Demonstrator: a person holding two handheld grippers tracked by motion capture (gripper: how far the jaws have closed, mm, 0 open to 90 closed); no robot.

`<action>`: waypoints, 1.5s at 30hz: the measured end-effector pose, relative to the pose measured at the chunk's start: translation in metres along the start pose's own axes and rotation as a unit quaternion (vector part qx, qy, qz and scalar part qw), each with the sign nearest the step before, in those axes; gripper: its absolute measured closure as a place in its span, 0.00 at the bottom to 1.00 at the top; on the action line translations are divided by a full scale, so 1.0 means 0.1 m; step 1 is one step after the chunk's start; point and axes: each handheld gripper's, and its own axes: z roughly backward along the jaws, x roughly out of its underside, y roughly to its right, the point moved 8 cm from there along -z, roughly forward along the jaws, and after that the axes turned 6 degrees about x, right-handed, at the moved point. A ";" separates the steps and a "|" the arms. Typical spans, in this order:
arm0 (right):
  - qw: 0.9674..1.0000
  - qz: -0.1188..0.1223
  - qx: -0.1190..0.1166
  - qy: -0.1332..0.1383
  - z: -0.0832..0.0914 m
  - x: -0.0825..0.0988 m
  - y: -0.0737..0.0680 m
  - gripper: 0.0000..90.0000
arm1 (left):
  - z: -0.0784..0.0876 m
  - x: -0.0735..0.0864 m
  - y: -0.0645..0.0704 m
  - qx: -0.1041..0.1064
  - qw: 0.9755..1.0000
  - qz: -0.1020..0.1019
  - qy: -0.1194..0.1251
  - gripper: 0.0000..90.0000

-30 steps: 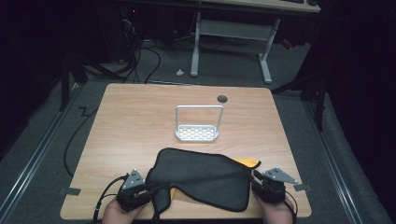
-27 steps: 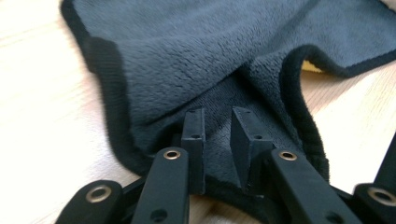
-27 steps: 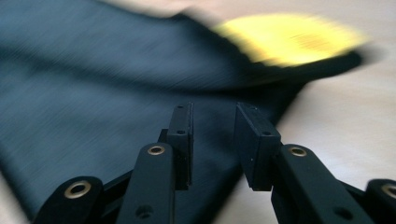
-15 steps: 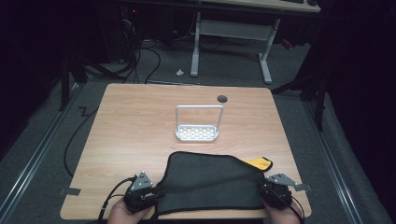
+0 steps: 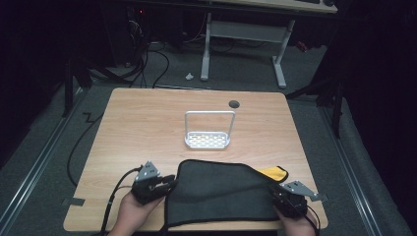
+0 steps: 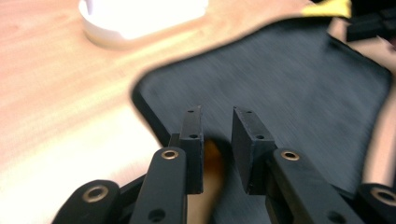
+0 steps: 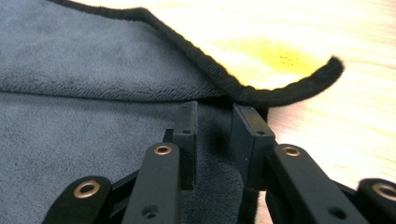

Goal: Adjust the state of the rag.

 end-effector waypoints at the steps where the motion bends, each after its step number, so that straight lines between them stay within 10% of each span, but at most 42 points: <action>1: 1.000 0.000 -0.002 -0.003 0.00 0.01 -0.01 0.81 | -0.08 -0.03 -0.07 -0.006 1.000 -0.002 -0.006 0.83; 8: 1.000 0.009 -0.011 -0.015 -0.04 0.05 -0.06 0.81 | -0.58 0.03 -0.25 0.003 0.998 -0.017 -0.068 0.96; 17: 0.999 0.016 -0.021 -0.039 -0.06 0.13 -0.09 0.83 | -0.42 -0.06 -0.83 -0.094 0.994 0.012 -0.057 1.00; 22: 0.998 0.013 -0.025 -0.051 -0.01 0.16 -0.10 0.83 | -0.38 -0.06 -0.90 -0.116 0.992 0.025 -0.049 1.00; 28: 0.999 0.022 -0.032 -0.035 0.04 0.11 -0.17 0.81 | -0.19 -0.03 -0.63 -0.091 0.995 0.015 -0.025 0.88; 34: 0.999 0.020 -0.025 -0.002 -0.10 -0.17 -0.17 0.78 | -0.01 0.36 -0.15 -0.043 0.998 0.003 -0.052 0.82; 38: 0.999 0.020 -0.013 -0.032 -0.33 -0.20 -0.12 0.78 | 0.02 0.48 -0.06 -0.052 0.996 -0.033 -0.067 0.81; 45: 0.999 0.027 -0.009 -0.047 -0.15 0.03 -0.12 0.77 | 0.08 0.56 0.04 -0.027 0.998 -0.021 -0.058 0.80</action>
